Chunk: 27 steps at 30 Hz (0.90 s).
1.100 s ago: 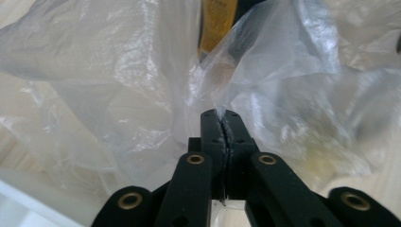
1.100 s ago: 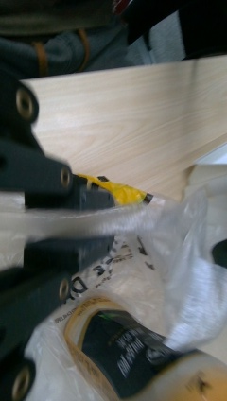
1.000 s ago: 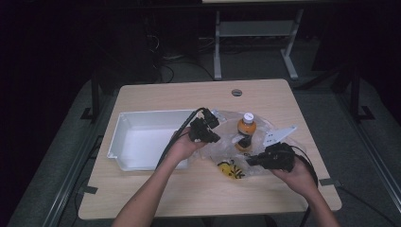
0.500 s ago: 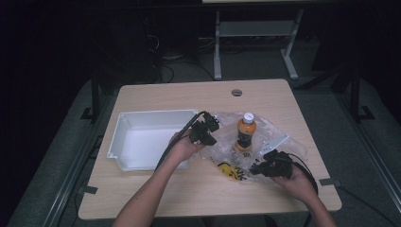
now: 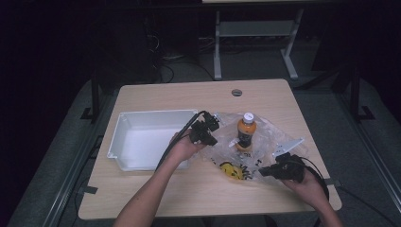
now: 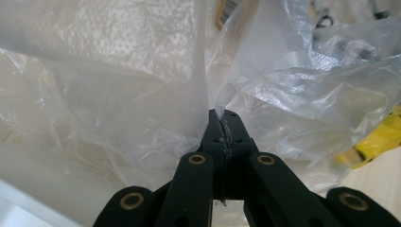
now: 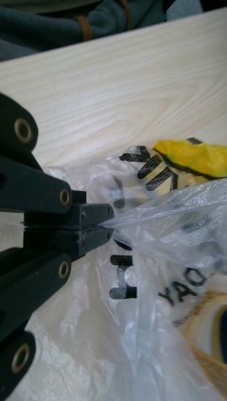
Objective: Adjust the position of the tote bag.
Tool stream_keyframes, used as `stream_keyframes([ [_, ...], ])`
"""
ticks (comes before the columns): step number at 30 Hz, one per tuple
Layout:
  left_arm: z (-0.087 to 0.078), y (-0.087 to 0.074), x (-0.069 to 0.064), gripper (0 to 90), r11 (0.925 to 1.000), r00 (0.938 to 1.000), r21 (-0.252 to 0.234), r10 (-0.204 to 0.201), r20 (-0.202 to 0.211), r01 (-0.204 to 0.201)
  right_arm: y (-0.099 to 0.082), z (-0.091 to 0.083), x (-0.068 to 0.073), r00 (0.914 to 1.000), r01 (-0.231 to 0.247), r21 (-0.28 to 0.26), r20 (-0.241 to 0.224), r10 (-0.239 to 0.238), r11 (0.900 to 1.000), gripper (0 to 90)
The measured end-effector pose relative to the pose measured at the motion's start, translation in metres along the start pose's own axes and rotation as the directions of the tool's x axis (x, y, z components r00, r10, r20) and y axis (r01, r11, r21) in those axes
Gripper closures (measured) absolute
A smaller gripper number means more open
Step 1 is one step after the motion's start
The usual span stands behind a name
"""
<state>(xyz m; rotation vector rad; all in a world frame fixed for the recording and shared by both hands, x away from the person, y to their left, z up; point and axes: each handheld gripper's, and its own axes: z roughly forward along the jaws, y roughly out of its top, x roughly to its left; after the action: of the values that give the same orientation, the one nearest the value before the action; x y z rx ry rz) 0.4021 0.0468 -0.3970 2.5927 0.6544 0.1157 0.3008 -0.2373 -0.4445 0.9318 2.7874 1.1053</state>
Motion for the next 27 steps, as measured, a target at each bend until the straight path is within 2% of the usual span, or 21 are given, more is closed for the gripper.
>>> stream_keyframes([
  [6, -0.024, -0.003, -0.002, 72.7, 0.9957, 0.9987, -0.091, -0.014, 0.049, 0.019, 0.002, -0.015, 0.007, 0.9999, 0.015, -0.091, 0.007, -0.014, 0.9958, 73.1],
  [9, -0.038, -0.005, -0.004, 67.9, 0.9911, 0.997, -0.133, -0.004, 0.077, 0.014, 0.002, -0.023, 0.009, 0.9997, 0.009, -0.128, 0.022, -0.006, 0.9917, 65.9],
  [13, -0.052, -0.006, -0.006, 64.1, 0.9856, 0.996, -0.169, 0.004, 0.09, 0.011, 0.0, -0.033, 0.011, 0.9987, 0.006, -0.162, 0.051, 0.003, 0.9867, 57.3],
  [17, -0.063, -0.002, -0.01, 60.6, 0.9814, 0.9957, -0.192, 0.023, 0.089, -0.006, -0.002, -0.042, 0.012, 0.997, 0.005, -0.188, 0.077, 0.009, 0.9822, 50.2],
  [19, -0.068, 0.004, -0.01, 59.2, 0.9819, 0.9947, -0.186, 0.051, 0.089, -0.033, -0.002, -0.045, 0.011, 0.9957, 0.006, -0.192, 0.092, 0.012, 0.9814, 47.5],
  [20, -0.068, 0.007, -0.012, 58.2, 0.9808, 0.9948, -0.193, 0.046, 0.091, -0.027, -0.003, -0.047, 0.01, 0.9945, 0.0, -0.194, 0.103, 0.02, 0.981, 45.5],
  [21, -0.07, 0.01, -0.012, 57.6, 0.9808, 0.9937, -0.189, 0.066, 0.091, -0.048, -0.003, -0.047, 0.009, 0.994, -0.003, -0.195, 0.106, 0.024, 0.9809, 44.4],
  [22, -0.07, 0.013, -0.013, 57.3, 0.9799, 0.9934, -0.195, 0.063, 0.095, -0.044, -0.003, -0.048, 0.009, 0.9936, -0.003, -0.197, 0.11, 0.026, 0.9804, 43.8],
  [26, -0.071, 0.027, -0.014, 54.8, 0.9781, 0.9907, -0.196, 0.092, 0.101, -0.07, -0.004, -0.052, 0.006, 0.9928, -0.013, -0.214, 0.113, 0.038, 0.9767, 39.5],
  [27, -0.071, 0.031, -0.013, 54.1, 0.9771, 0.9891, -0.194, 0.109, 0.099, -0.088, -0.005, -0.052, 0.005, 0.9926, -0.012, -0.217, 0.116, 0.037, 0.9762, 38.6],
])
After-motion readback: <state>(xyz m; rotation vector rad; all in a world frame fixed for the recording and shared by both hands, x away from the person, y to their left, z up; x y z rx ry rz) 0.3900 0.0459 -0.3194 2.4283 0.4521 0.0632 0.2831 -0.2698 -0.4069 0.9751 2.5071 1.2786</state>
